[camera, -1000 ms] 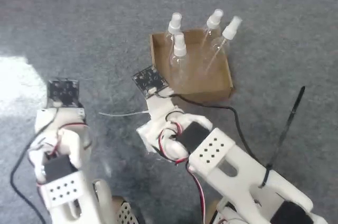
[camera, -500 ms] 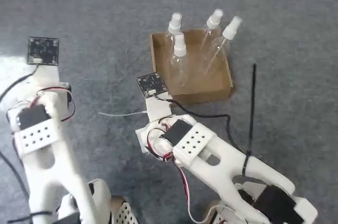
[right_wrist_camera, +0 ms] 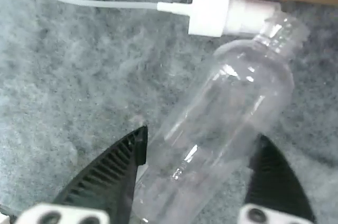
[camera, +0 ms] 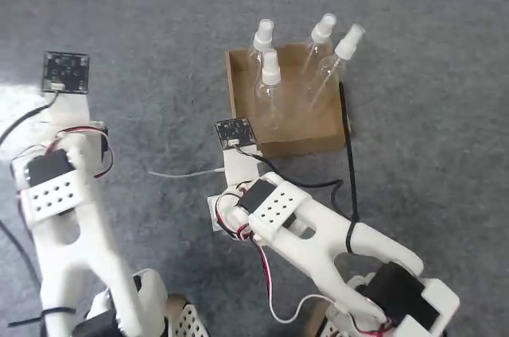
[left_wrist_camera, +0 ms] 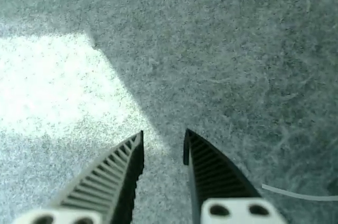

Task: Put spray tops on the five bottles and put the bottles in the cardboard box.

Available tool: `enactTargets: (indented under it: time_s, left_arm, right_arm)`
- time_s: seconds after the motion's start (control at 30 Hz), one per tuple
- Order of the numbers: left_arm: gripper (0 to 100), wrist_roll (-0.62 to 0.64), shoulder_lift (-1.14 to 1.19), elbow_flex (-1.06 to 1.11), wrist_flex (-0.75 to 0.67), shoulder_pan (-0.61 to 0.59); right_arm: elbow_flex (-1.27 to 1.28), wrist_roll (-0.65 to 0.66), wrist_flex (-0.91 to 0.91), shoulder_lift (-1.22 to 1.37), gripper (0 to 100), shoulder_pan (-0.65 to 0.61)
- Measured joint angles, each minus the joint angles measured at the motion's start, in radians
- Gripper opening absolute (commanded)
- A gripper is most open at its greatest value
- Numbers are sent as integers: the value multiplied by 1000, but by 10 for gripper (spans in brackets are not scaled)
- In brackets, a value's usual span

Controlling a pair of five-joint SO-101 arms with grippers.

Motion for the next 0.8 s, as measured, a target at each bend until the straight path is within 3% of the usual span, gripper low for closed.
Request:
enactTargets:
  time_s: [0.07,0.27,0.5,0.63,0.8]
  left_arm:
    - [113,0,0,0,0,0]
    - [113,0,0,0,0,0]
    - [113,0,3,0,0,6]
    - [113,0,3,-2,51,83]
    - [120,-64,3,-2,170,281]
  right_arm:
    - [0,0,0,0,0,0]
    - [0,5,58,-72,7,21]
    - [0,180,321,-407,6,150]
    - [0,233,508,-667,6,255]
    - [-32,394,730,-911,6,448]
